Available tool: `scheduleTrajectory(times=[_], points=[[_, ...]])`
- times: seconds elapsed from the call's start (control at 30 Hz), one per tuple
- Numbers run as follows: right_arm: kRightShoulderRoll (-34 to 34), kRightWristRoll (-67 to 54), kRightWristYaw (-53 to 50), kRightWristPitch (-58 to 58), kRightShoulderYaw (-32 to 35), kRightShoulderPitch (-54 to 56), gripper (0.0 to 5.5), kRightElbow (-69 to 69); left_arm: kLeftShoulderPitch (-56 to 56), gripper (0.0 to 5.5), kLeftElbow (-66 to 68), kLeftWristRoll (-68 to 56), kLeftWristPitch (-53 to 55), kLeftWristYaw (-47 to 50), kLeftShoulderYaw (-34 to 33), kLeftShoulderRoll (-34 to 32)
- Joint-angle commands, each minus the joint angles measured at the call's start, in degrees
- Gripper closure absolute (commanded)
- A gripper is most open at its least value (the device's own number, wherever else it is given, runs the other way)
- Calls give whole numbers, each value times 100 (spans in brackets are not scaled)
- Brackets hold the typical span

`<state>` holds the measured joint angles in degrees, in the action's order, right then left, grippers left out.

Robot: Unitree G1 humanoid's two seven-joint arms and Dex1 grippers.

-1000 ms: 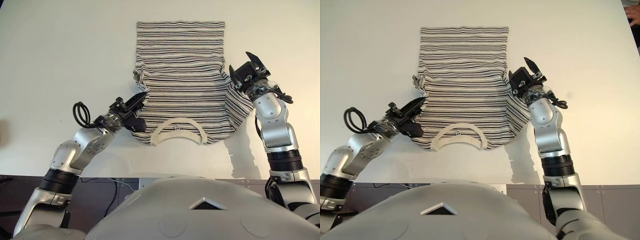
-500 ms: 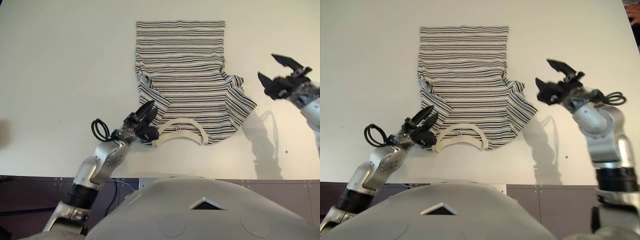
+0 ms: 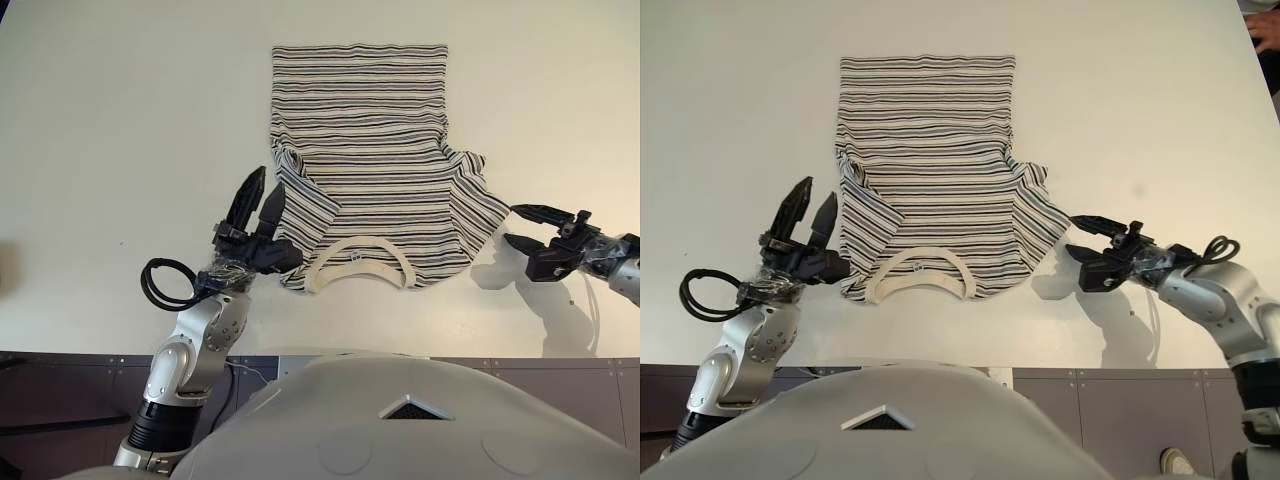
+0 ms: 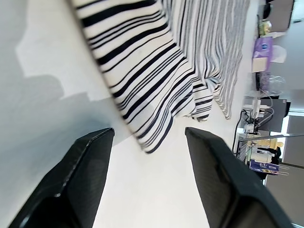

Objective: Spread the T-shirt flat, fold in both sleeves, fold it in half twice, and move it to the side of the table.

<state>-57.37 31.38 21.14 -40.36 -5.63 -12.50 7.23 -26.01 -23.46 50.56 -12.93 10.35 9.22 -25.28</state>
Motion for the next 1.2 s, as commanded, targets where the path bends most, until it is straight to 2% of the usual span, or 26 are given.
scheduleTrajectory(times=[0.03,0.27,0.47,0.87,0.93,1.2], points=[[349,495,-34,667,-196,18,273,-84,123,350,83,-31,145,-97,271,371],[627,799,-178,1213,-401,304,273,-201,254,350,226,-30,320,-156,409,597],[566,892,-318,1200,-516,560,273,-25,348,350,255,-66,351,-138,432,635],[586,1025,-406,1645,-566,302,481,-157,271,349,310,7,503,-43,560,896],[600,1012,-482,1684,-513,270,533,-246,256,349,297,31,515,-26,567,919],[784,462,-929,1564,9,-92,537,-1219,146,349,227,5,550,-33,575,913]])
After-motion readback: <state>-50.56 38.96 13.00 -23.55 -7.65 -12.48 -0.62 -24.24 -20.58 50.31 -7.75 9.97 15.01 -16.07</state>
